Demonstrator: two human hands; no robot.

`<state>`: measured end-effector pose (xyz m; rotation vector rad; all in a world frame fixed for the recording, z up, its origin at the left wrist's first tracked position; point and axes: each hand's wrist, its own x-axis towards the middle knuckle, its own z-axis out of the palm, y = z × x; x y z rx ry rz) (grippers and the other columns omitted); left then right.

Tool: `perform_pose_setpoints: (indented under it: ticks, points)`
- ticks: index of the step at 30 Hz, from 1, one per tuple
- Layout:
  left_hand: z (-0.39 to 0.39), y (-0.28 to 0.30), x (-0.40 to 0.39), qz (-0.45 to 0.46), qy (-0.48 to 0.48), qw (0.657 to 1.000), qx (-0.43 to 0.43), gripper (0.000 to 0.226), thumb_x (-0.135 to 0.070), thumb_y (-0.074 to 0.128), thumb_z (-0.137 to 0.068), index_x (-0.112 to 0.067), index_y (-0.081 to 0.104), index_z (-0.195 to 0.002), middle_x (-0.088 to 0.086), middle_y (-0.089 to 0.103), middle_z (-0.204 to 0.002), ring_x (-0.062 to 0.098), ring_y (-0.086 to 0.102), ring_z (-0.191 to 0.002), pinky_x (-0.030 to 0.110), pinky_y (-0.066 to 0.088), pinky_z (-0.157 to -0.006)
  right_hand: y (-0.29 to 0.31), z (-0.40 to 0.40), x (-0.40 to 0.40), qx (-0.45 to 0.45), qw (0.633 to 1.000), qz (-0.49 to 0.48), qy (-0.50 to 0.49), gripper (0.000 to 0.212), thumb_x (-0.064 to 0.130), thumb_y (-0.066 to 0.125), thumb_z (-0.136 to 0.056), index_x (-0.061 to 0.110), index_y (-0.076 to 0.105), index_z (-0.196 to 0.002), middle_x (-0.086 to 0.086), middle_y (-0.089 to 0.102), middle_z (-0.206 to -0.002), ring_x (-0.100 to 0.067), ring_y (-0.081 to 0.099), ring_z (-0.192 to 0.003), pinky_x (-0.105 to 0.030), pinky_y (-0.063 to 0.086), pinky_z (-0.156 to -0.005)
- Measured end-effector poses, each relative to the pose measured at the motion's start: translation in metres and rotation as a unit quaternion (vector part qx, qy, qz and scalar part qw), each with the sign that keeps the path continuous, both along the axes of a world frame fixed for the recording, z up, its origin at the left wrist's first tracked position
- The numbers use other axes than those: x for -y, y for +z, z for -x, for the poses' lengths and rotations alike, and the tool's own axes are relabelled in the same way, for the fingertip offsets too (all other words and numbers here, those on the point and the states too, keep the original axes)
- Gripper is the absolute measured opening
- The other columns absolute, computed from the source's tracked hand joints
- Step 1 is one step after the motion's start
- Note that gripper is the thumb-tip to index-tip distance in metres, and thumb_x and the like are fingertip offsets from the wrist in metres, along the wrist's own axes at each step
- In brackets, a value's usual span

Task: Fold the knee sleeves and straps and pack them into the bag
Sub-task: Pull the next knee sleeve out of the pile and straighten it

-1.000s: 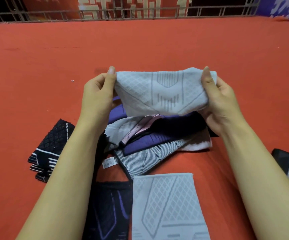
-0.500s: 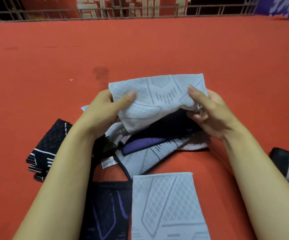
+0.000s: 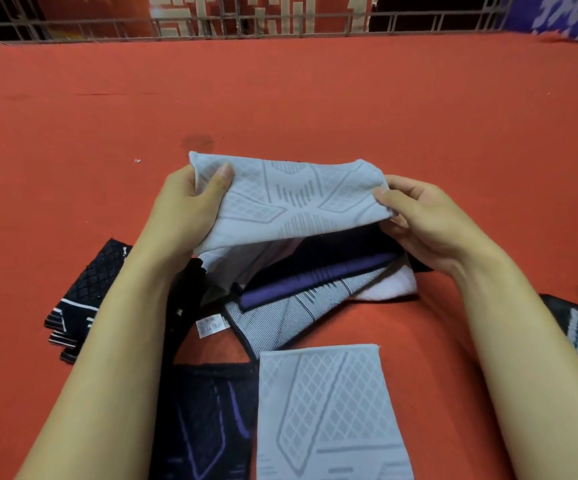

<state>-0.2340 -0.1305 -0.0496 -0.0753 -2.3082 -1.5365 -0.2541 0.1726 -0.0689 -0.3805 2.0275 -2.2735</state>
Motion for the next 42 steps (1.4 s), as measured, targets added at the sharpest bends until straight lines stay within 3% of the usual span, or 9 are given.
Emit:
perform_pose_setpoints:
  ticks: [7, 12, 17, 23, 26, 28, 32, 39, 42]
  points:
    - [-0.004, 0.008, 0.002, -0.125, -0.062, 0.984, 0.109, 0.066, -0.068, 0.068, -0.088, -0.005, 0.08, -0.099, 0.003, 0.052, -0.064, 0.019, 0.04, -0.053, 0.035, 0.025, -0.054, -0.01, 0.009, 0.006, 0.041, 0.992, 0.019, -0.12, 0.014, 0.012, 0.065, -0.1, 0.01, 0.065, -0.114, -0.006, 0.069, -0.092, -0.017, 0.063, -0.082, -0.026, 0.048, -0.067]
    - [-0.031, 0.022, 0.02, -0.114, -0.331, 0.904, 0.246, 0.08, -0.078, 0.069, -0.071, -0.001, 0.071, -0.052, 0.026, 0.072, -0.071, 0.033, 0.075, -0.064, 0.033, 0.063, -0.064, -0.009, 0.012, -0.001, -0.011, 0.98, -0.035, -0.197, 0.014, 0.031, 0.072, -0.096, 0.021, 0.073, -0.087, 0.001, 0.072, -0.081, -0.016, 0.065, -0.075, -0.035, 0.049, -0.073]
    - [-0.025, 0.013, 0.027, -0.093, -0.31, 0.917, 0.234, 0.078, -0.064, 0.064, -0.092, -0.018, 0.036, -0.036, 0.038, 0.071, -0.089, 0.043, 0.076, -0.092, 0.042, 0.064, -0.076, -0.011, 0.007, 0.0, -0.037, 0.977, -0.111, -0.177, 0.031, 0.043, 0.069, -0.097, 0.016, 0.078, -0.085, 0.002, 0.074, -0.085, -0.012, 0.064, -0.078, -0.032, 0.048, -0.077]
    - [-0.018, 0.006, 0.023, -0.037, -0.238, 0.94, 0.24, 0.057, -0.057, 0.066, -0.095, 0.0, 0.066, -0.089, 0.013, 0.076, -0.091, 0.024, 0.073, -0.073, 0.031, 0.061, -0.056, 0.005, -0.01, 0.01, -0.086, 0.967, -0.217, -0.097, 0.066, 0.063, 0.063, -0.094, -0.003, 0.069, -0.092, -0.005, 0.066, -0.085, -0.01, 0.052, -0.077, -0.033, 0.041, -0.074]
    - [-0.015, -0.003, 0.009, 0.053, -0.238, 0.932, 0.269, 0.07, -0.071, 0.06, -0.092, -0.008, 0.069, -0.12, 0.01, 0.075, -0.105, 0.018, 0.071, -0.074, 0.036, 0.059, -0.064, 0.02, -0.022, 0.028, -0.126, 0.968, -0.217, 0.004, 0.02, 0.025, 0.061, -0.104, 0.007, 0.071, -0.104, 0.013, 0.066, -0.093, -0.002, 0.059, -0.084, -0.021, 0.05, -0.078]
    - [-0.016, -0.002, -0.001, 0.097, -0.289, 0.91, 0.282, 0.06, -0.065, 0.062, -0.095, -0.012, 0.07, -0.122, 0.009, 0.076, -0.109, 0.025, 0.076, -0.091, 0.044, 0.062, -0.081, 0.026, -0.029, 0.04, -0.116, 0.98, -0.15, 0.058, 0.022, 0.009, 0.064, -0.101, 0.007, 0.064, -0.123, 0.006, 0.069, -0.1, -0.008, 0.063, -0.091, -0.025, 0.055, -0.082]
    - [-0.026, 0.002, -0.005, 0.089, -0.418, 0.841, 0.332, 0.023, -0.038, 0.061, -0.102, -0.021, 0.077, -0.098, -0.004, 0.064, -0.075, 0.01, 0.055, -0.058, 0.023, 0.041, -0.054, 0.03, -0.03, 0.048, -0.108, 0.989, -0.091, 0.038, 0.021, 0.009, 0.07, -0.097, 0.011, 0.059, -0.114, -0.002, 0.07, -0.086, -0.013, 0.062, -0.076, -0.028, 0.054, -0.074]
    - [-0.014, 0.0, -0.026, -0.06, -0.293, 0.91, 0.288, 0.049, -0.053, 0.059, -0.101, -0.006, 0.073, -0.098, -0.005, 0.067, -0.072, 0.007, 0.061, -0.056, 0.019, 0.043, -0.051, 0.026, -0.022, 0.047, -0.076, 0.993, -0.084, -0.018, 0.011, 0.011, 0.074, -0.094, 0.013, 0.068, -0.103, 0.005, 0.072, -0.075, -0.007, 0.063, -0.067, -0.021, 0.052, -0.064]
    - [-0.016, 0.0, -0.028, -0.04, -0.309, 0.901, 0.301, 0.06, -0.054, 0.057, -0.099, 0.001, 0.07, -0.12, 0.008, 0.079, -0.095, 0.019, 0.076, -0.085, 0.03, 0.057, -0.079, 0.024, -0.022, 0.046, -0.092, 0.99, -0.104, 0.02, 0.01, 0.005, 0.072, -0.095, 0.012, 0.072, -0.102, 0.002, 0.073, -0.084, -0.009, 0.064, -0.078, -0.022, 0.055, -0.072]
